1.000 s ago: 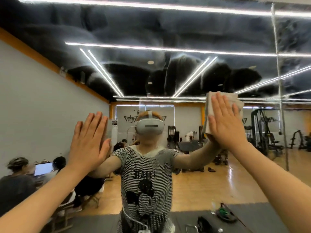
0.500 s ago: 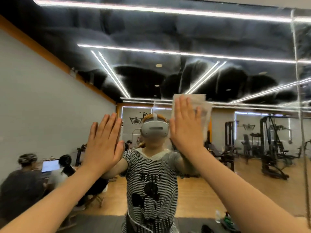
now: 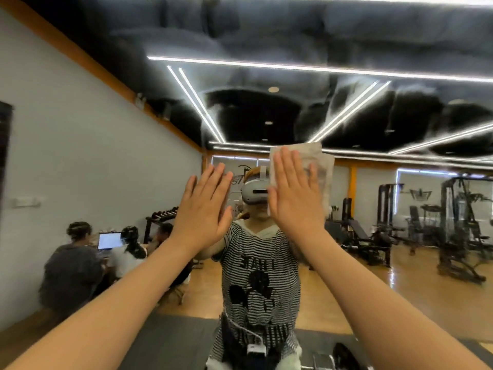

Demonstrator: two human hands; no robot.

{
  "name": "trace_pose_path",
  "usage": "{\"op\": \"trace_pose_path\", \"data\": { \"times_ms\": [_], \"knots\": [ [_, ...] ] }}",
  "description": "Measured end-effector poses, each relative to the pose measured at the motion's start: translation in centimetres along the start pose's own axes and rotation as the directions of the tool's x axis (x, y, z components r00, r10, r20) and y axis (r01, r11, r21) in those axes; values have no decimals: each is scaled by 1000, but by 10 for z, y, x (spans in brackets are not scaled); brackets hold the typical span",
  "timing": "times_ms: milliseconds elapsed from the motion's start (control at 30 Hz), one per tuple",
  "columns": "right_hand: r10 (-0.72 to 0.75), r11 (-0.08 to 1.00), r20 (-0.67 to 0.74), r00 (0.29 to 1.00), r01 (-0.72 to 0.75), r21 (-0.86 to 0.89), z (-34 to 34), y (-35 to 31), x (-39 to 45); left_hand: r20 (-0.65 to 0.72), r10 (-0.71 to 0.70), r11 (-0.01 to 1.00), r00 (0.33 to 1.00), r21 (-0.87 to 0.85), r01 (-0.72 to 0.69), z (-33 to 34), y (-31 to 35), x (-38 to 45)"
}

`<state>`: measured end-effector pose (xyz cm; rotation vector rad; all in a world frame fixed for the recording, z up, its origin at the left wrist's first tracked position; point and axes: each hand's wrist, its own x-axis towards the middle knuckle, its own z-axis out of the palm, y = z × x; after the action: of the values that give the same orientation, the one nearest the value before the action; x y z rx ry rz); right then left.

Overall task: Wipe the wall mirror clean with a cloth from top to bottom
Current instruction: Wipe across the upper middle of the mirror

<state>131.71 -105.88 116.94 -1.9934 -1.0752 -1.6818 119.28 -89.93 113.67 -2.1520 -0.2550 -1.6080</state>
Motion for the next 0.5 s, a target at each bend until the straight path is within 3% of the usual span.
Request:
{"op": "trace_pose_path", "data": {
  "times_ms": [133,500],
  "knots": [
    [-3,1000,10,1000,3,-14,0,0,1,37,45,999,998,-2,-45,-20,-38,-11],
    [26,1000,-26,999,-26,-4,1,-2,1,17,-261,965,965,46,260,-52,-209,-52]
  ]
}}
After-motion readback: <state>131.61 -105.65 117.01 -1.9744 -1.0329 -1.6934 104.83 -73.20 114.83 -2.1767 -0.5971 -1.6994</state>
